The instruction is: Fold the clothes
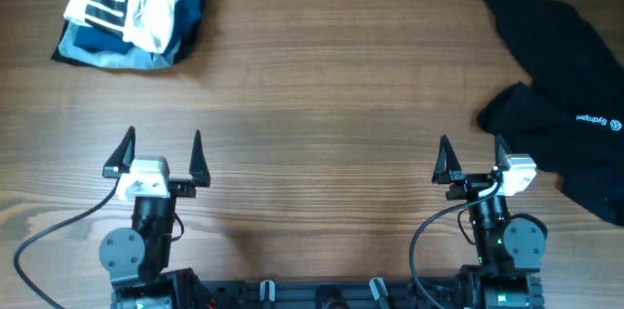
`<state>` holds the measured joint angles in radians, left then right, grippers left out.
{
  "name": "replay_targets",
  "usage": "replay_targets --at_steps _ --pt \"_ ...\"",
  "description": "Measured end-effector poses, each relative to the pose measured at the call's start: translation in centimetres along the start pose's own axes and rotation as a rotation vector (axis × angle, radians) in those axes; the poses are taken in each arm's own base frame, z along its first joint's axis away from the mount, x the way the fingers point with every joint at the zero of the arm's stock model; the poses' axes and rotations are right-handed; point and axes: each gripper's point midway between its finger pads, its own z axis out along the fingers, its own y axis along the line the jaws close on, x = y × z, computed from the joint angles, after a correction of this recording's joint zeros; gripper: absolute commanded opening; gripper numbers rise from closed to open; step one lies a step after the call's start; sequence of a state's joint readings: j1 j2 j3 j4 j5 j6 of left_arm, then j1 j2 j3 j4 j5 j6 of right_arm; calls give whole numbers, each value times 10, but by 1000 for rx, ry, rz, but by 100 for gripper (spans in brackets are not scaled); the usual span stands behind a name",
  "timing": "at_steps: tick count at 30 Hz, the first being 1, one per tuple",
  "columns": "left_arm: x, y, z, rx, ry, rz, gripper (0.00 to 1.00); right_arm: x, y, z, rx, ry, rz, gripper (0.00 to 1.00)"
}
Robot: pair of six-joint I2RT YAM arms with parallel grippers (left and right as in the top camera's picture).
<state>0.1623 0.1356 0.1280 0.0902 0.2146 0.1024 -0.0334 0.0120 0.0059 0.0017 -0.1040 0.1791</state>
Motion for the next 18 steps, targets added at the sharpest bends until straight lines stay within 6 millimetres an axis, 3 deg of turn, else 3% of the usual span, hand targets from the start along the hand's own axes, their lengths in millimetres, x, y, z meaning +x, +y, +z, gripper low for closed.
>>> replay_targets --at_steps 3,9,15,18 --pt "6 -1 -2 0 -14 3 100 0 0 0 0 0 0 100" --pt "-3 -2 -7 -2 -116 25 100 0 0 0 0 0 0 100" --pt "30 -6 -5 24 2 -1 100 0 0 0 0 0 0 100" --pt "63 -8 -7 29 131 -36 100 0 0 0 0 0 0 100"
